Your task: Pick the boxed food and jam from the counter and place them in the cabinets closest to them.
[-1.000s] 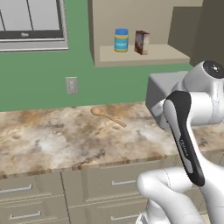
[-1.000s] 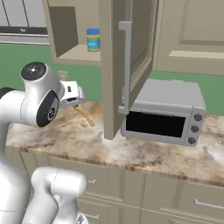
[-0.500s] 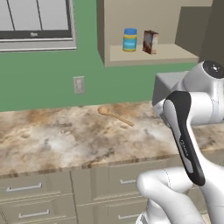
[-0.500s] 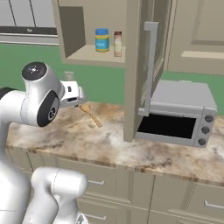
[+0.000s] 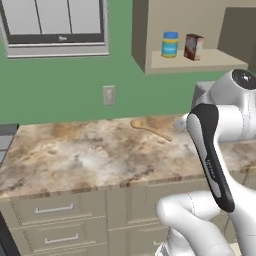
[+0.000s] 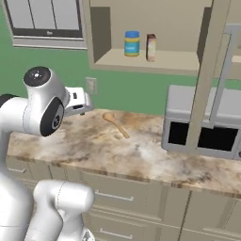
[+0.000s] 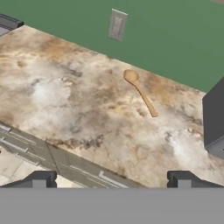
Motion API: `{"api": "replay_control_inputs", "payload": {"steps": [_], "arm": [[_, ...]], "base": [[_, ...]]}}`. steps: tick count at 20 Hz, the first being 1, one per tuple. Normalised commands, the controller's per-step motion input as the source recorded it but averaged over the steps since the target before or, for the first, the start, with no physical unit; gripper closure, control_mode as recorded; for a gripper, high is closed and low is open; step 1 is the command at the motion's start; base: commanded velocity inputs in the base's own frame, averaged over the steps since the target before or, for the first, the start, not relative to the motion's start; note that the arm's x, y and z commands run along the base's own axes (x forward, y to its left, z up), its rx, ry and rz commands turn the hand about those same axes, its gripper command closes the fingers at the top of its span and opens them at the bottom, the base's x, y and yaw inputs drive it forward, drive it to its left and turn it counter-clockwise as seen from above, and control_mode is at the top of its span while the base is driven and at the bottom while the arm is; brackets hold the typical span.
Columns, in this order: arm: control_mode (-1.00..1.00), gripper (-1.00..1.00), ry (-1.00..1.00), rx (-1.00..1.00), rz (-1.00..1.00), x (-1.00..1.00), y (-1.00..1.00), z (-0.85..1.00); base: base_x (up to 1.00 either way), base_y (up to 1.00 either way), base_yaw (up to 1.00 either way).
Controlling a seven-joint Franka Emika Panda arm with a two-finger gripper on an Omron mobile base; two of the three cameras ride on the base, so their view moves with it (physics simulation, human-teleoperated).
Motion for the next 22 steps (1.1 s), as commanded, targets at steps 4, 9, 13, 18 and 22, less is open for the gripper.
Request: {"api": "replay_control_inputs", "payload": {"steps": [4, 9, 13, 18, 22], "arm": [[1.00, -1.00, 0.00, 0.00, 0.00, 0.00, 0.00, 0.00], [1.00, -1.00, 0.00, 0.00, 0.00, 0.00, 0.00, 0.00], [1.00, -1.00, 0.00, 0.00, 0.00, 0.00, 0.00, 0.00], [1.00, -1.00, 0.00, 0.00, 0.00, 0.00, 0.00, 0.00], [1.00, -1.00, 0.00, 0.00, 0.00, 0.00, 0.00, 0.00]], "base": [[-0.32, 0.62, 0.00], [-0.34, 0.58, 0.02], [-0.32, 0.55, 0.03], [-0.24, 0.61, 0.02], [-0.17, 0.52, 0.00]]}}
